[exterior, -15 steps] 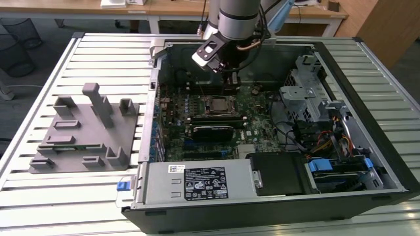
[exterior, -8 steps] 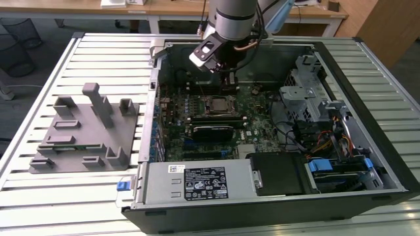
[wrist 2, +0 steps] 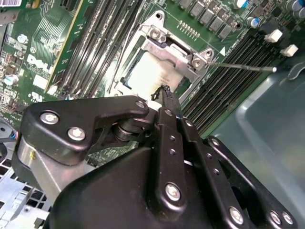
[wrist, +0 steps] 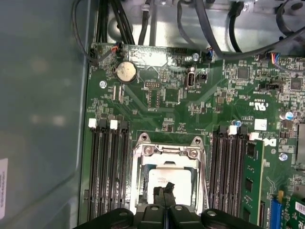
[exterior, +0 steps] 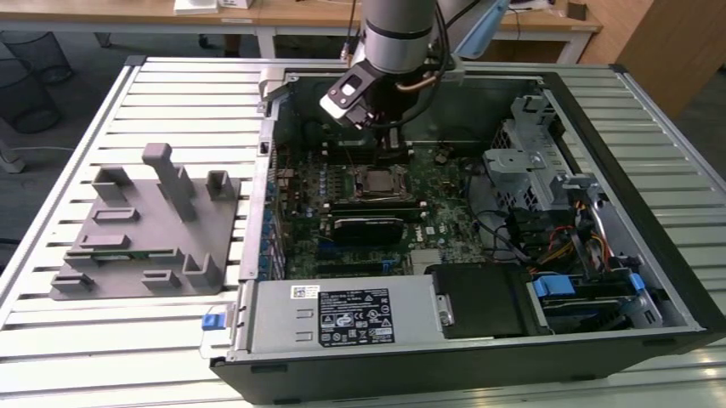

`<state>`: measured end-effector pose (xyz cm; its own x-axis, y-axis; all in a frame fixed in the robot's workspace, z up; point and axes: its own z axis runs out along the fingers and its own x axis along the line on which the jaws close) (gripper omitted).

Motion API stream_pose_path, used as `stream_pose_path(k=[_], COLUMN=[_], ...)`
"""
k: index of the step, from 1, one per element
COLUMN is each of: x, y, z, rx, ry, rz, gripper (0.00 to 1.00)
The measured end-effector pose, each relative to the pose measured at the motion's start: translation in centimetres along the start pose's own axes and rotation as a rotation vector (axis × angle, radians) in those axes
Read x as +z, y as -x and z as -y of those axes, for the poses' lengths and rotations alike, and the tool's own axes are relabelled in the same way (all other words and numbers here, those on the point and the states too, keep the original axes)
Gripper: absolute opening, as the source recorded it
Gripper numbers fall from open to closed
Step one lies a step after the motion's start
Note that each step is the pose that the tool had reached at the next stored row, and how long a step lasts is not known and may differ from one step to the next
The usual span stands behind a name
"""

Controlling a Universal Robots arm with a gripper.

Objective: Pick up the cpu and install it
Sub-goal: 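Close the cpu cover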

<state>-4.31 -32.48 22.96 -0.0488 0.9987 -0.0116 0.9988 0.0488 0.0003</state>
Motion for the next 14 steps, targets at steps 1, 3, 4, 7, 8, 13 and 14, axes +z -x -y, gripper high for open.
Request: stream_pose_path(k=[1, 3, 4, 7, 8, 13, 14], x=[0.09, 0.21, 0.25, 0.31, 0.32, 0.37, 0.38], y=[0.0, 0.04, 0.06, 0.06, 0.06, 0.05, 0.05], z=[0.06, 0.15, 0.18, 0.26, 0.29, 0.4, 0.42], rx=[0.0, 0.0, 0.0, 0.0, 0.0, 0.0, 0.0], ry=[-0.0001, -0.0001, -0.0002, -0.0002, -0.0002, -0.0002, -0.0001], rz=[0.0, 0.0002, 0.0002, 0.0002, 0.0003, 0.0002, 0.0002], gripper=[0.11, 0.11, 0.11, 0.11, 0.11, 0.11, 0.11])
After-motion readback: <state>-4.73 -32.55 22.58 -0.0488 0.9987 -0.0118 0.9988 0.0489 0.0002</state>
